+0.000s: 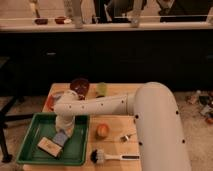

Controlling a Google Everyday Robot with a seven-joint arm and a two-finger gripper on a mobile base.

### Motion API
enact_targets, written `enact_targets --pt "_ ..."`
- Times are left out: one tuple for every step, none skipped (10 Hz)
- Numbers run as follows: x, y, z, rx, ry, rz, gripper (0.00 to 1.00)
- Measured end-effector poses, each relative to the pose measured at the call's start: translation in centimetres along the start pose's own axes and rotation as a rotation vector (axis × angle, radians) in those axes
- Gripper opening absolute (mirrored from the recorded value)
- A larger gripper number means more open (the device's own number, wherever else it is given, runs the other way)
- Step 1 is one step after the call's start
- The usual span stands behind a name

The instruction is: Wipe tray with sponge

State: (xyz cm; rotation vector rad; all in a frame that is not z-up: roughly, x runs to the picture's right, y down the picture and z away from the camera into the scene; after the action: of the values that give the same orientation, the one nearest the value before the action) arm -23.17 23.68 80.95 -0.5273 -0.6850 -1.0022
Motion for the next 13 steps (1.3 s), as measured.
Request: enact_targets --pt "0.4 1.1 -0.5 -0.003 0.004 0.011 0.18" --pt "1.0 2.0 -1.0 -0.002 0.008 0.024 0.18" --pt "1.5 2.5 -1.3 -0.002 0.013 0.034 0.18" --pt "1.9 2.5 -1.5 -0.003 0.017 0.039 0.18" --pt "2.4 2.2 -1.5 -0.007 0.019 0.044 0.18" --pt "2.5 1.5 -1.3 -0.009 0.017 0.039 0.18" --pt "2.5 0.4 -0.6 -0.013 0.009 0.028 0.18" --pt "2.1 -0.7 0.0 -0.014 -0.003 0.012 0.18" --pt "1.3 -1.9 0.8 -0.013 -0.022 -0.011 0.18" --pt "0.7 -2.4 1.1 -0.012 -0.036 -0.028 0.18" --pt "-0.2 -2.6 1.3 -0.011 -0.045 -0.041 0.18" --pt "-0.6 -2.3 1.1 -0.011 -0.047 -0.042 0.18" --pt "-0.6 -1.8 0.8 -0.01 -0.045 -0.037 0.18"
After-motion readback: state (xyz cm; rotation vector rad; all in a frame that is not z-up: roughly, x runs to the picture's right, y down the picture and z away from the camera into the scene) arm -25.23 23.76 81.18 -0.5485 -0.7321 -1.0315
